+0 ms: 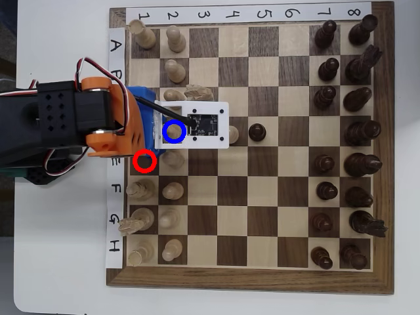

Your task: Move the piece to destination

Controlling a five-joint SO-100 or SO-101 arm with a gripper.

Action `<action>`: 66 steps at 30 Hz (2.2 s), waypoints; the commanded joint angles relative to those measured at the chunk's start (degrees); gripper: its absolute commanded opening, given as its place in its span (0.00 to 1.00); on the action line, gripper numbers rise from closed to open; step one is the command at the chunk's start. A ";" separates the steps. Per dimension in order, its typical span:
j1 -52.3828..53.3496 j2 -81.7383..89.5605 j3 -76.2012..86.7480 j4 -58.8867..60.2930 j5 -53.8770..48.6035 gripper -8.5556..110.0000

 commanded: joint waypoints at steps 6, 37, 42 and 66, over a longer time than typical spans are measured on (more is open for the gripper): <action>-1.32 0.35 -8.79 1.05 36.12 0.26; -2.90 -3.43 -45.79 18.81 28.04 0.29; -2.46 -8.61 -55.28 18.81 26.02 0.30; 12.66 -18.54 -95.98 18.63 -13.01 0.23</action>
